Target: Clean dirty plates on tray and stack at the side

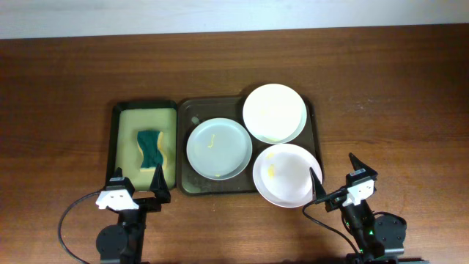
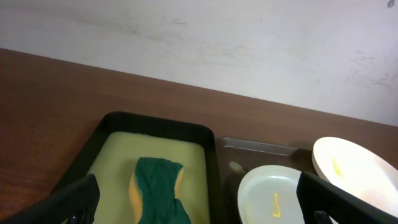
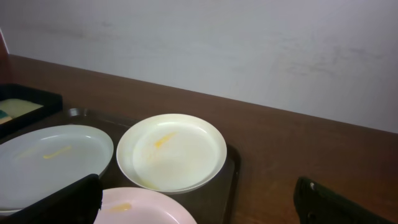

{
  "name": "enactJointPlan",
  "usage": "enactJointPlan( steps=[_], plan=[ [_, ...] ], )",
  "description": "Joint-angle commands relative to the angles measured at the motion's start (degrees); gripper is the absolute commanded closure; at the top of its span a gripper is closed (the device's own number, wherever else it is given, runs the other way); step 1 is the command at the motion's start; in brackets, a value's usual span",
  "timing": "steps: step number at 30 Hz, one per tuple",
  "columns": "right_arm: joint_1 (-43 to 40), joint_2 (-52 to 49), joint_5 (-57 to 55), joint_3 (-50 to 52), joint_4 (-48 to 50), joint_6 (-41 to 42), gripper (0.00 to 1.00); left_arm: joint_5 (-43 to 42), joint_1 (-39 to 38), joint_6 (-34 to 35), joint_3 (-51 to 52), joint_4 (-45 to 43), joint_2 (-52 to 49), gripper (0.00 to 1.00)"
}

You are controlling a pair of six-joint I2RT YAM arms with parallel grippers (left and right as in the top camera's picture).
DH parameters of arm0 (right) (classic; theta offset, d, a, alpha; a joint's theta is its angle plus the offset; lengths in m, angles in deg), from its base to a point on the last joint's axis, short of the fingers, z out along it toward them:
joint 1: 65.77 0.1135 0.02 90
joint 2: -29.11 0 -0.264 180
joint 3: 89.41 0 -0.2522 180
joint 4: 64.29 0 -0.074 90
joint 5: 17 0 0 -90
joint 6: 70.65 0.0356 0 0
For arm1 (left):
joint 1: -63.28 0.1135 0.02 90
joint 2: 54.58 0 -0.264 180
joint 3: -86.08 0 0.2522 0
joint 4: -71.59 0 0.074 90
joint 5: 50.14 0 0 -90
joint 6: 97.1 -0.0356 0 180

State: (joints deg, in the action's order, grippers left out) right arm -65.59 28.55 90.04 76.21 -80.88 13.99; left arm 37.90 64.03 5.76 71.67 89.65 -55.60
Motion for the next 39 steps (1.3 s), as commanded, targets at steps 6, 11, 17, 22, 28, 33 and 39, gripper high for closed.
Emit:
enactJointPlan(
  steps=[6,11,17,22,28,33,39],
  plan=[
    [-0.2,0.35,-0.28,0.31,-0.37,-0.17,0.02,0.04,-0.22,-0.13,0.07,0.44,-0.26,0.01],
    [-0.2,0.35,-0.28,0.31,-0.35,-0.17,0.02,0.04,-0.22,-0.13,0.07,0.44,-0.26,0.01],
    [-0.2,0.35,-0.28,0.31,-0.37,-0.15,0.02,0.04,-0.22,-0.13,0.07,0.42,-0.26,0.01],
    [-0.2,0.35,-0.28,0.31,-0.37,-0.17,0.02,0.04,-0.22,-0.13,0.07,0.42,-0.26,0.01],
    [-0.2,0.35,-0.28,0.31,-0.37,-0.17,0.02,0.04,-0.22,-0.13,0.07,0.42,-0.26,0.01],
    [-0.2,0.35,-0.28,0.31,-0.37,-0.17,0.02,0.04,-0.22,-0.13,0.07,0.44,-0.26,0.0],
    [-0.2,0.35,-0.28,0.31,-0.35,-0.17,0.02,0.04,-0.22,-0.13,0.07,0.44,-0.26,0.01]
  ],
)
